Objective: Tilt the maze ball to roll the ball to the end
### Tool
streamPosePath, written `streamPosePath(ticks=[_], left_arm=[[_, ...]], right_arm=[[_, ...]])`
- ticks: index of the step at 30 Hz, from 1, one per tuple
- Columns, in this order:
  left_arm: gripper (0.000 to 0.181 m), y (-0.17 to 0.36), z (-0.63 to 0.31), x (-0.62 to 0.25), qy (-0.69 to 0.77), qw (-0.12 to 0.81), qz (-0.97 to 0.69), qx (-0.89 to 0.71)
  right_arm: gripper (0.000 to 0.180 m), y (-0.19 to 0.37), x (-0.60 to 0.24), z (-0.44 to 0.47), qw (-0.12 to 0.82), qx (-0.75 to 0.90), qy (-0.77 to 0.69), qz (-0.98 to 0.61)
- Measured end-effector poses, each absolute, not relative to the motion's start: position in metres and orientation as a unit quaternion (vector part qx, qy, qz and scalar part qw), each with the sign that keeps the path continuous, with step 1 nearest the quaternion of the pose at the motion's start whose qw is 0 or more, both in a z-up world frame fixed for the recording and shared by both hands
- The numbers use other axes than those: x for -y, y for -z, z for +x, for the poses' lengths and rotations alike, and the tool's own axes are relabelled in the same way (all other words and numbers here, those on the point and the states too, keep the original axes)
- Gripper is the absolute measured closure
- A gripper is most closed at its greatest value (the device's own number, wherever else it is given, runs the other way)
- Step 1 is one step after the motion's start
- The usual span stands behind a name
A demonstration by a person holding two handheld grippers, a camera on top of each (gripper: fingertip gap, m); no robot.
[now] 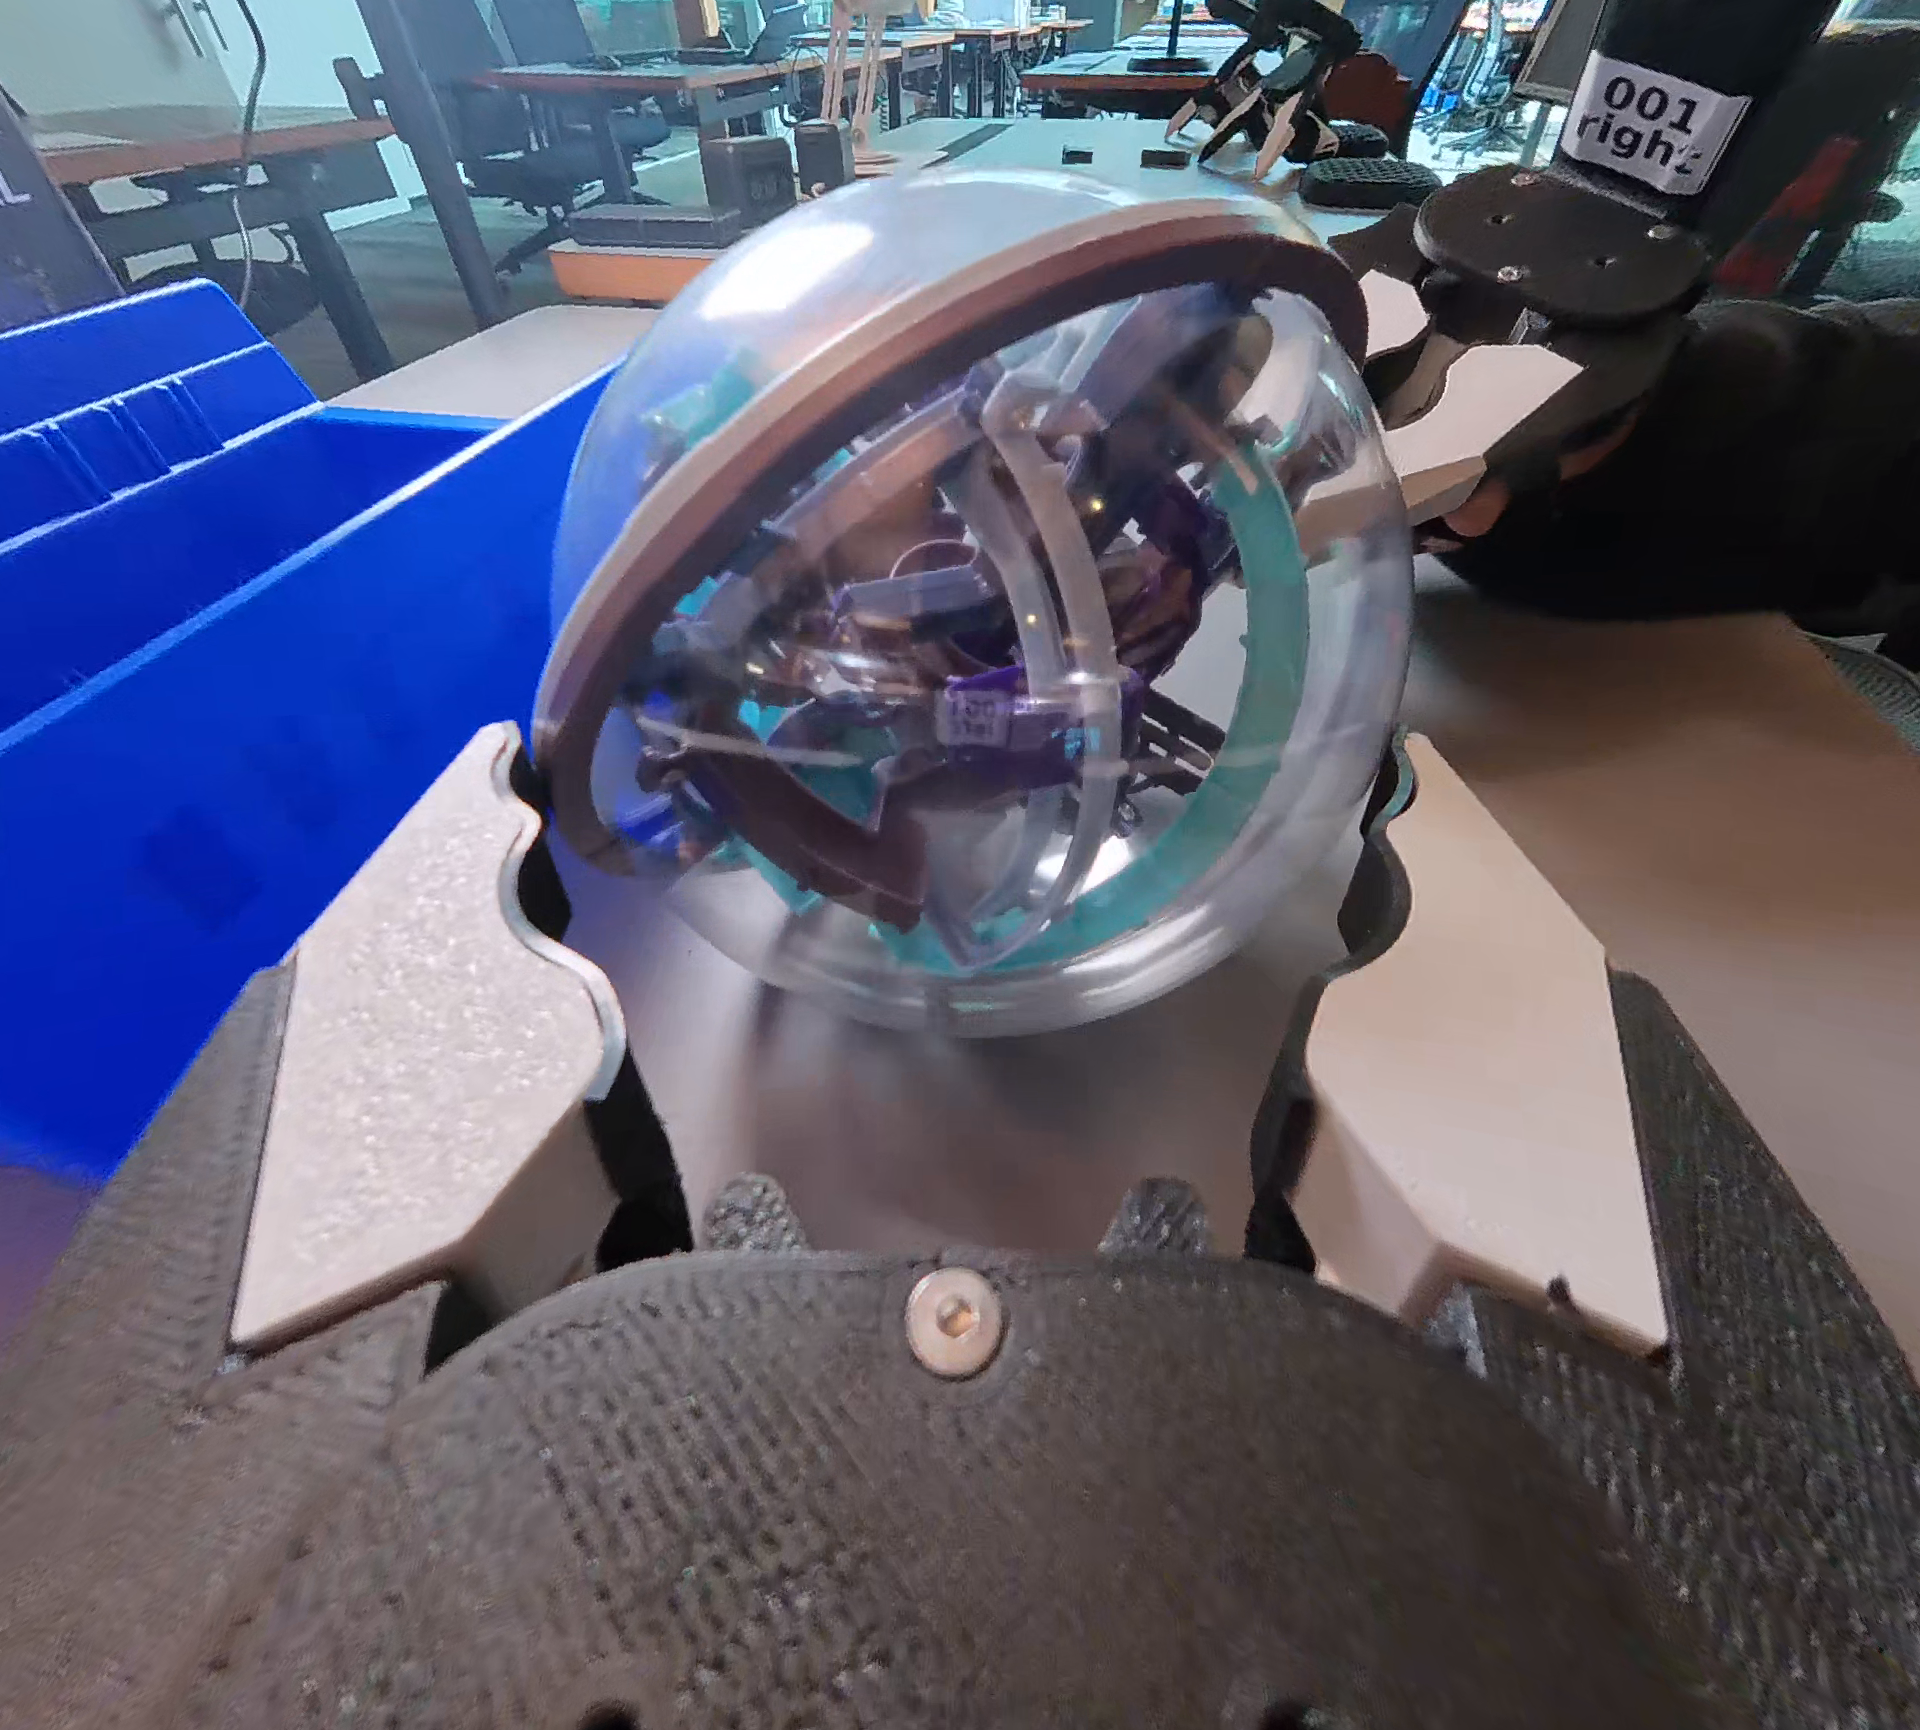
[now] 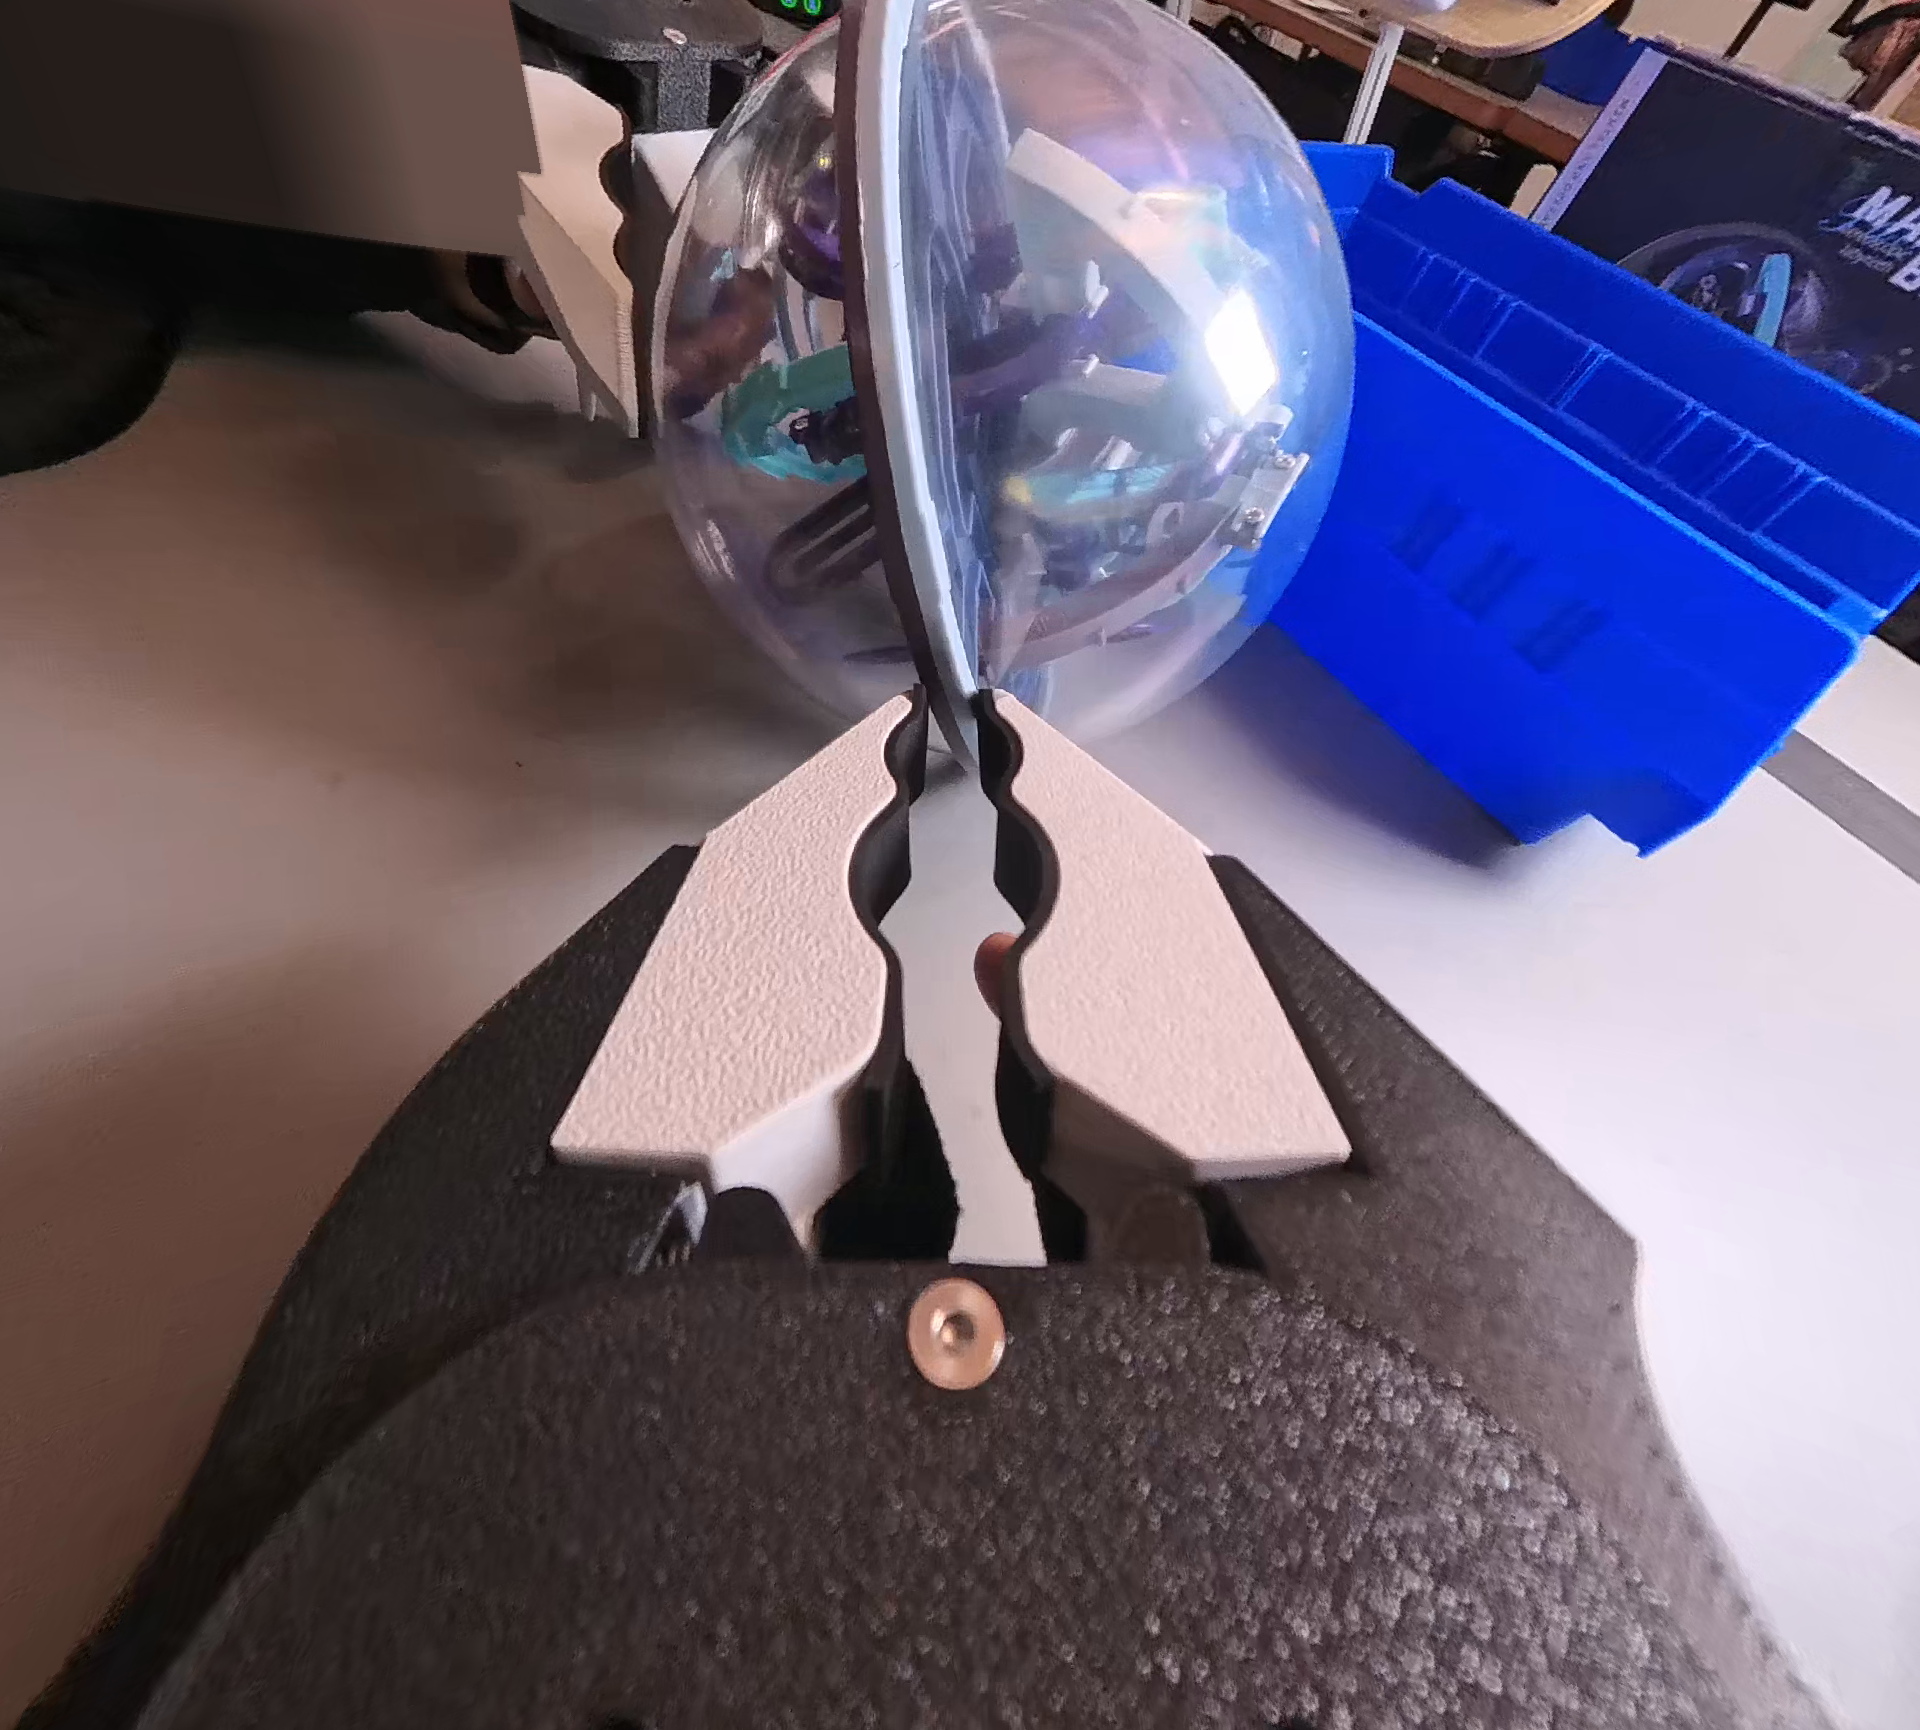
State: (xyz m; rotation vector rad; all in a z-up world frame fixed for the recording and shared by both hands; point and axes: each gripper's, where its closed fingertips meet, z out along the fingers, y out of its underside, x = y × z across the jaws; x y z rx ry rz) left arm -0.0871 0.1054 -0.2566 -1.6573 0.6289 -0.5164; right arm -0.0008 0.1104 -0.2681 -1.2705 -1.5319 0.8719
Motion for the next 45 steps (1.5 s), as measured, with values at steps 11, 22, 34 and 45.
streamPosePath(ticks=[11,22,34,45], left_arm=[[0.030,0.226,-0.086,-0.100,0.181,0.641,-0.678,-0.310],[0.031,0.132,-0.083,-0.099,0.092,0.669,-0.645,-0.357],[0.031,-0.047,-0.046,-0.067,-0.057,0.660,-0.602,-0.446],[0.032,-0.138,0.025,-0.029,-0.219,0.620,-0.567,-0.496]], right_arm=[[0.174,0.276,-0.103,-0.010,0.475,0.640,-0.327,-0.507],[0.174,0.187,-0.114,-0.016,0.584,0.578,-0.347,-0.452],[0.174,0.029,-0.095,-0.008,0.677,0.511,-0.411,-0.335],[0.175,-0.049,-0.067,0.016,0.688,0.466,-0.496,-0.251]])
